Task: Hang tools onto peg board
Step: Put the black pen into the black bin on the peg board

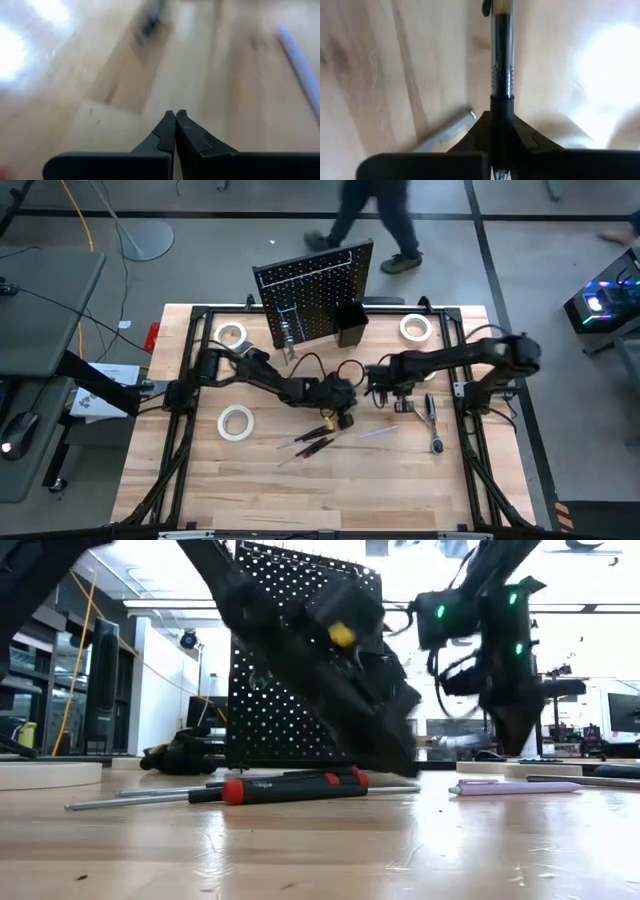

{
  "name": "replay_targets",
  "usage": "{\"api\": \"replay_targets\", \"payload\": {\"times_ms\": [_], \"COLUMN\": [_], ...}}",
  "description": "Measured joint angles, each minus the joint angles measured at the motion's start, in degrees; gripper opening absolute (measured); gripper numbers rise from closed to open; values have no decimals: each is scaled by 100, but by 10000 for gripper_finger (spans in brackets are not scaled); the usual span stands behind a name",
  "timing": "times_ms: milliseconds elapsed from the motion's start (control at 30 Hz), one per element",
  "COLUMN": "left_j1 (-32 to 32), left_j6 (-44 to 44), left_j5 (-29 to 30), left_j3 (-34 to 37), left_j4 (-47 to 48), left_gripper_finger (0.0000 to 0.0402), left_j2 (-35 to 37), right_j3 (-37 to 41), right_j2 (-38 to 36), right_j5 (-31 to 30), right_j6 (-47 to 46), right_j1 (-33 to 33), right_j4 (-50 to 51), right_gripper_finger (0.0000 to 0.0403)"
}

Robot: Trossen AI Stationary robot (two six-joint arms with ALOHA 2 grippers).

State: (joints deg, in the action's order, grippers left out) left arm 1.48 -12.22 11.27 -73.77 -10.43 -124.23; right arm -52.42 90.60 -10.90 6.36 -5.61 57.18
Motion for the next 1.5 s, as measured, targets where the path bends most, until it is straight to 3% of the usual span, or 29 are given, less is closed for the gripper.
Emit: {"api": "replay_targets", "payload": {"times_ms": [167, 300, 400, 500, 600, 767, 900, 1200, 1500], "left_j1": [3, 2, 4, 23, 4, 4, 5, 94, 101], "left_j6": [1065, 1241, 883, 532, 164, -13, -16, -121, -129], "left_j5": [76, 222, 614, 1009, 1264, 1429, 1506, 1420, 924], "left_j3": [11, 249, 726, 1426, 2049, 2567, 2561, 2568, 2563], "left_j4": [1456, 2268, 2083, 1708, 1106, 273, 231, 208, -1540], "left_gripper_finger": [1, 1, 0, 0, 0, 0, 0, 0, 0], "left_j2": [1297, 2296, 3261, 4167, 5068, 6134, 6458, 6415, 5920], "right_j3": [-82, -77, -79, -77, -77, -77, -73, -68, -66], "right_j2": [-1111, -1999, -2606, -3003, -3151, -2989, -2805, -2674, -2637], "right_j5": [167, 604, 627, 51, -556, -760, -734, -360, 40], "right_j6": [-916, -2326, -3502, -4267, -4448, -4115, -4096, -4028, -3780], "right_j1": [138, 140, 142, 129, 18, -265, -373, -389, -194], "right_j4": [889, 869, 57, -1228, -2657, -4372, -4534, -4516, -5641], "right_gripper_finger": [14, 14, 14, 14, 14, 14, 14, 14, 14]}}
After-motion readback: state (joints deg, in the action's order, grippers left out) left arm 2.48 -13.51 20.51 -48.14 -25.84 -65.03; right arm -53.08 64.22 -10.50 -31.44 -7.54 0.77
